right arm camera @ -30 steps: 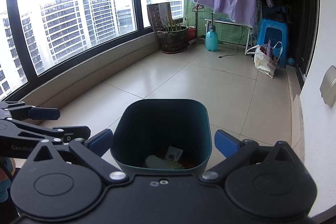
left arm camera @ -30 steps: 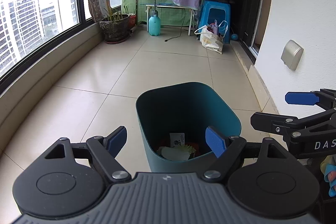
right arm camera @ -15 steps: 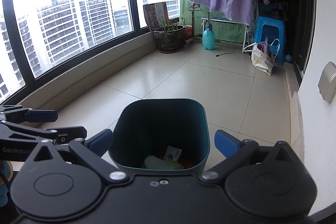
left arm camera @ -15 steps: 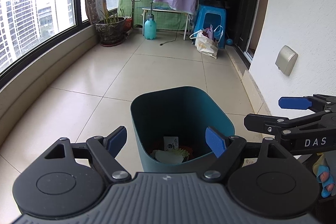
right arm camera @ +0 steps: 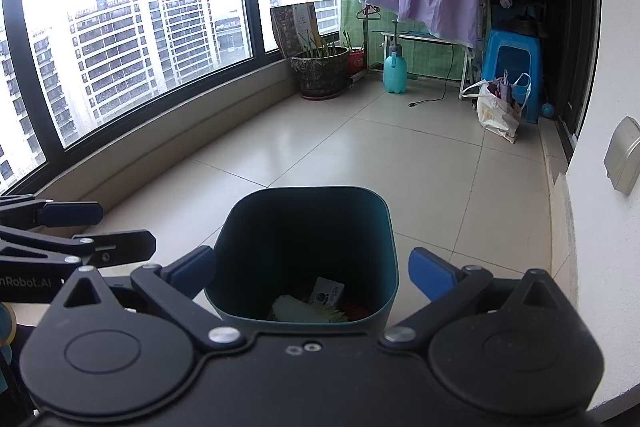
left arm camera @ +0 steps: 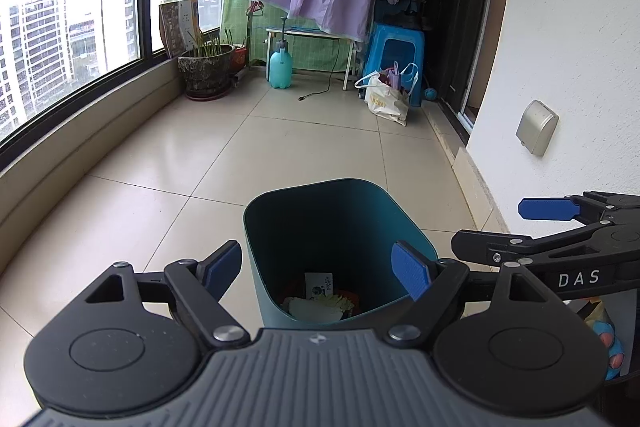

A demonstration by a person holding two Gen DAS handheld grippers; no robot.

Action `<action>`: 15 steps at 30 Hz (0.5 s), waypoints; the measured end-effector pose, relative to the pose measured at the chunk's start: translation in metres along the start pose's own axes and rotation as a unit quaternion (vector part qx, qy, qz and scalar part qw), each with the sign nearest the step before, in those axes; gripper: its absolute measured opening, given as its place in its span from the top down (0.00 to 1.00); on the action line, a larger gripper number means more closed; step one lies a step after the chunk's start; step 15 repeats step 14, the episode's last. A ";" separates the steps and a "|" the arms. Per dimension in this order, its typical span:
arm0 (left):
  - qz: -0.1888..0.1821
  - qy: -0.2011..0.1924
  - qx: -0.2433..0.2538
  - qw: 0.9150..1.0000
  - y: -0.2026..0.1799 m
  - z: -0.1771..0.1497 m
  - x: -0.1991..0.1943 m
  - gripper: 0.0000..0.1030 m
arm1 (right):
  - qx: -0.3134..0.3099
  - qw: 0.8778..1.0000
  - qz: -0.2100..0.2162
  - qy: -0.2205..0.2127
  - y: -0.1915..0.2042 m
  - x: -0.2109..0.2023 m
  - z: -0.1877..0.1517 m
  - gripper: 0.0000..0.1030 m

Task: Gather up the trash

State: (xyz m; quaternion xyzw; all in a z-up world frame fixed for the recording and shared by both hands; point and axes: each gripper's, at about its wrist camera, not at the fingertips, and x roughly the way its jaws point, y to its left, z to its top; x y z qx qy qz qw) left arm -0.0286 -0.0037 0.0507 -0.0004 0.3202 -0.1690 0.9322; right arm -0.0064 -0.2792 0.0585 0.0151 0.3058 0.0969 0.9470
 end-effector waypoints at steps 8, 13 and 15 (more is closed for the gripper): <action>-0.001 -0.008 -0.004 1.000 -0.003 0.001 -0.001 0.20 | -0.001 1.000 0.000 0.002 0.000 0.001 0.001 0.00; -0.002 -0.006 -0.005 1.000 -0.005 0.001 -0.001 0.20 | 0.000 1.000 0.000 0.002 0.000 0.001 0.001 0.00; -0.003 -0.005 -0.005 1.000 -0.005 0.002 -0.001 0.20 | 0.000 1.000 0.001 0.002 0.000 0.001 0.001 0.00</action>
